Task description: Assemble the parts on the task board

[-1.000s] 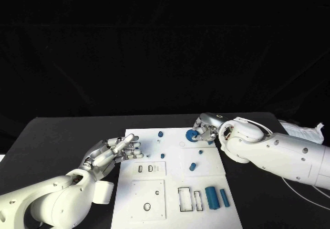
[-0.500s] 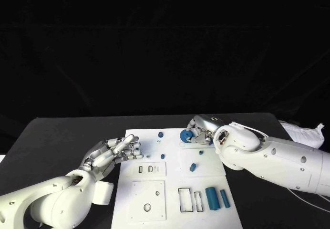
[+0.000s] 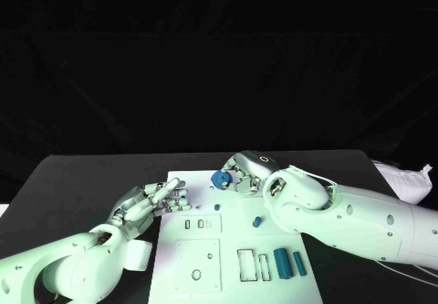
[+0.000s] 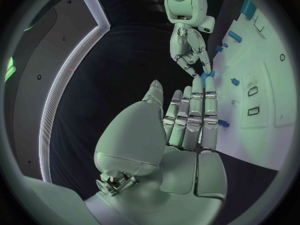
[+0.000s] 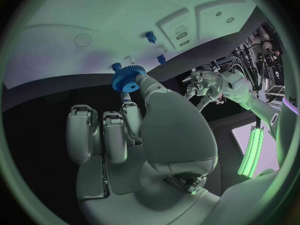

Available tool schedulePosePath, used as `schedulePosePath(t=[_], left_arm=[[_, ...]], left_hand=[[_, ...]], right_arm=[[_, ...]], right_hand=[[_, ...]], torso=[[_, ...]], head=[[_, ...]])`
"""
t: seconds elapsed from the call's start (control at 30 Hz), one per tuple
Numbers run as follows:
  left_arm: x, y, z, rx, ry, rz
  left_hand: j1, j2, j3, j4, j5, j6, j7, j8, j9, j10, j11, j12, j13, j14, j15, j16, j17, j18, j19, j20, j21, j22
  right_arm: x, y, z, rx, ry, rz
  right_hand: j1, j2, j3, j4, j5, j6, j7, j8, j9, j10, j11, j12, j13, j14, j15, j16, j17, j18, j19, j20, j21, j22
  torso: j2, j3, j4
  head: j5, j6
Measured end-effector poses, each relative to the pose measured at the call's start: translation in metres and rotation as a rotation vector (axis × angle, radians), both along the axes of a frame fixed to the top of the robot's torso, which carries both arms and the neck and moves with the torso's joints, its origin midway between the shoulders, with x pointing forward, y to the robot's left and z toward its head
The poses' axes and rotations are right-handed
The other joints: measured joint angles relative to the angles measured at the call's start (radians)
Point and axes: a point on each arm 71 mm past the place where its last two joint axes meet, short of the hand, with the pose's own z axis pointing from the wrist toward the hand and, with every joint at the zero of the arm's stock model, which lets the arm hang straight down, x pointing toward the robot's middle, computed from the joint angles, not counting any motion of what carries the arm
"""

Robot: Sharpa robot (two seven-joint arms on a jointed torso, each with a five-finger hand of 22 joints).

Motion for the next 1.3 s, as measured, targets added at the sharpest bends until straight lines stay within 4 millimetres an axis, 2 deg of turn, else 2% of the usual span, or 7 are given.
schedulePosePath(t=[0.3,0.8,0.93,0.97,1.03,1.2,1.3], left_arm=[[0.0,-0.001,0.0,-0.002,0.0,-0.004],[0.0,-0.002,0.0,-0.002,0.001,-0.005],[0.0,-0.002,0.0,-0.002,0.002,-0.006],[0.0,-0.002,0.0,-0.002,0.002,-0.006],[0.0,-0.002,0.0,-0.002,0.002,-0.006],[0.0,-0.002,0.0,-0.002,0.002,-0.006],[0.0,-0.002,0.0,-0.001,0.003,-0.006]], left_hand=[[0.0,0.0,0.0,0.0,0.0,0.0,0.0,0.0,0.0,0.0,0.0,0.0,0.0,0.0,0.0,-0.004,0.001,0.0,0.0,0.0,0.0,0.0],[0.0,0.0,0.003,-0.003,0.0,0.0,0.0,-0.004,0.0,0.0,0.0,0.0,0.0,0.0,0.0,-0.004,0.001,0.0,0.0,0.0,0.0,0.0],[0.0,0.0,0.003,-0.003,0.0,0.0,0.0,-0.004,0.0,0.0,0.0,0.0,0.0,0.0,0.0,-0.004,0.002,0.0,0.0,0.0,0.0,0.0],[0.0,0.0,0.003,-0.003,0.0,0.0,0.0,-0.004,0.0,0.0,0.0,0.0,0.0,0.0,0.0,-0.004,0.002,0.0,0.0,0.0,0.0,0.0],[0.0,0.0,0.003,-0.003,0.0,0.0,0.0,-0.004,0.0,0.0,0.0,0.0,0.0,0.0,0.0,-0.004,0.002,0.0,0.0,0.0,0.0,0.0],[0.008,0.0,0.003,-0.003,0.0,0.0,0.0,-0.004,0.0,0.0,0.0,0.0,0.0,0.0,0.0,-0.004,0.002,0.0,0.0,0.0,0.0,0.0],[0.008,0.0,0.003,-0.003,0.0,0.0,0.0,-0.004,0.0,0.0,0.0,0.0,0.0,0.0,0.0,-0.004,0.002,0.0,0.0,0.0,0.0,0.0]], right_arm=[[0.007,0.017,-0.01,-0.012,0.014,0.013],[0.019,0.024,-0.024,-0.046,0.046,-0.001],[0.021,0.025,-0.026,-0.05,0.048,-0.001],[0.021,0.025,-0.026,-0.052,0.048,0.0],[0.022,0.026,-0.028,-0.055,0.05,0.004],[0.023,0.025,-0.029,-0.058,0.053,0.009],[0.023,0.025,-0.03,-0.059,0.054,0.012]], right_hand=[[0.0,0.0,0.001,0.001,0.0,0.0,0.0,-0.005,0.0,0.0,0.0,0.002,-0.001,0.0,0.0,0.0,0.0,0.0,0.0,0.0,0.0,0.0],[-0.015,-0.015,0.017,0.011,-0.025,0.001,0.001,-0.006,0.0,0.001,0.002,-0.005,-0.003,0.0,0.0,0.0,0.0,0.0,0.0,0.0,0.0,0.0],[-0.025,-0.026,0.018,0.012,-0.043,0.0,0.0,-0.027,0.002,-0.01,0.013,-0.033,-0.006,0.0,0.0,0.0,0.0,0.0,0.004,0.004,0.0,0.0],[-0.028,-0.029,0.019,0.014,-0.046,-0.01,0.001,-0.036,0.011,-0.015,0.018,-0.049,-0.012,0.0,0.002,0.0,0.0,0.0,0.003,0.004,0.0,0.0],[-0.036,-0.036,0.022,0.014,-0.052,-0.038,0.007,-0.047,0.061,-0.026,0.029,-0.077,-0.029,-0.002,0.01,0.0,0.0,0.0,-0.002,0.009,0.0,-0.001],[-0.072,-0.055,-0.017,0.036,-0.093,-0.108,0.019,-0.055,0.047,-0.036,0.039,-0.11,-0.047,-0.001,0.021,0.0,0.0,0.0,-0.004,0.018,0.0,-0.005],[-0.088,-0.058,-0.036,0.055,-0.1,-0.117,0.023,-0.055,0.044,-0.036,0.039,-0.11,-0.047,0.0,0.022,0.0,0.0,0.0,-0.005,0.024,0.0,-0.005]], torso=[[0.0,-0.0005,-0.0001],[0.0,0.0009,-0.0012],[0.0,0.0015,-0.0012],[0.0,0.0015,-0.0012],[0.0,0.0015,-0.0008],[-0.001,0.0015,-0.0007],[-0.001,0.0014,-0.0007]], head=[[0.003,-0.001],[0.006,-0.009],[0.006,-0.01],[0.006,-0.01],[0.007,-0.01],[0.008,-0.012],[0.009,-0.012]])
